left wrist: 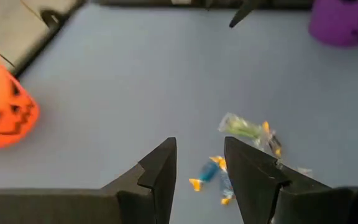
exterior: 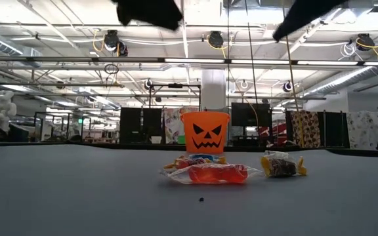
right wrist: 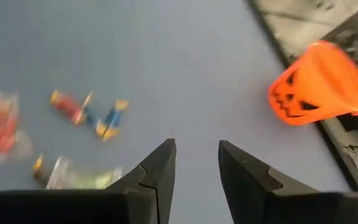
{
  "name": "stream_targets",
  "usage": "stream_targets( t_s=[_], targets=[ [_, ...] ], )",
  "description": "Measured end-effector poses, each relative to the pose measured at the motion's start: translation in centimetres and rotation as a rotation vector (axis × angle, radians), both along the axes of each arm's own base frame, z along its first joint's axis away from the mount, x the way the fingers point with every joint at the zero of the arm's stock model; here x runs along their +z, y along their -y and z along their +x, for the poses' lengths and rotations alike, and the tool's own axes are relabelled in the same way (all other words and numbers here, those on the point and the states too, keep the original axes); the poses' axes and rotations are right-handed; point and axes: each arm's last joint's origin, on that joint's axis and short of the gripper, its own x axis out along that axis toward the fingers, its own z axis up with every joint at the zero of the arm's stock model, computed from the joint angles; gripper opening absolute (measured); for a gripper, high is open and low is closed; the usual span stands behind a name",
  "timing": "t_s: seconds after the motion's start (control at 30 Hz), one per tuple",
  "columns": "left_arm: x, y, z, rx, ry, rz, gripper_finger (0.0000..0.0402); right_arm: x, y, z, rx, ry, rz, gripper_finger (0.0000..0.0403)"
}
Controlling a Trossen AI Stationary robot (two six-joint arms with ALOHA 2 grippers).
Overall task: Sort candy by brand, put in halloween buckets
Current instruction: Put the orange candy into the black bucket
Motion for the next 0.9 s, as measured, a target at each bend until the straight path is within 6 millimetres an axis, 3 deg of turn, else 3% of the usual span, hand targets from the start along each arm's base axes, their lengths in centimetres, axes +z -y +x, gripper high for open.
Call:
stream_targets(
  t_s=[0.23, 0.47, 0.7, 0.9],
  targets=[
    [-5.9, 2.0, 3.1, -0.014, -0.070, -0.052, 0.0143, -1.6, -0.9, 0.2, 0.048, -0.104, 0.015, 0.0114],
    [-10.3, 2.5, 3.8, 0.090, -0.164, -0.148, 0.0143, -2.3, -1.1, 0.5, 0.047, -0.124, 0.000, 0.0114],
    [-10.9, 3.9, 3.5, 0.091, -0.157, -0.168, 0.0147, -2.6, -1.2, 0.7, 0.044, -0.120, -0.001, 0.0114],
    [-10.7, 5.3, 2.5, 0.183, -0.058, -0.063, 0.0182, -2.5, -1.1, 0.8, 0.034, -0.099, -0.027, 0.0114]
  ],
)
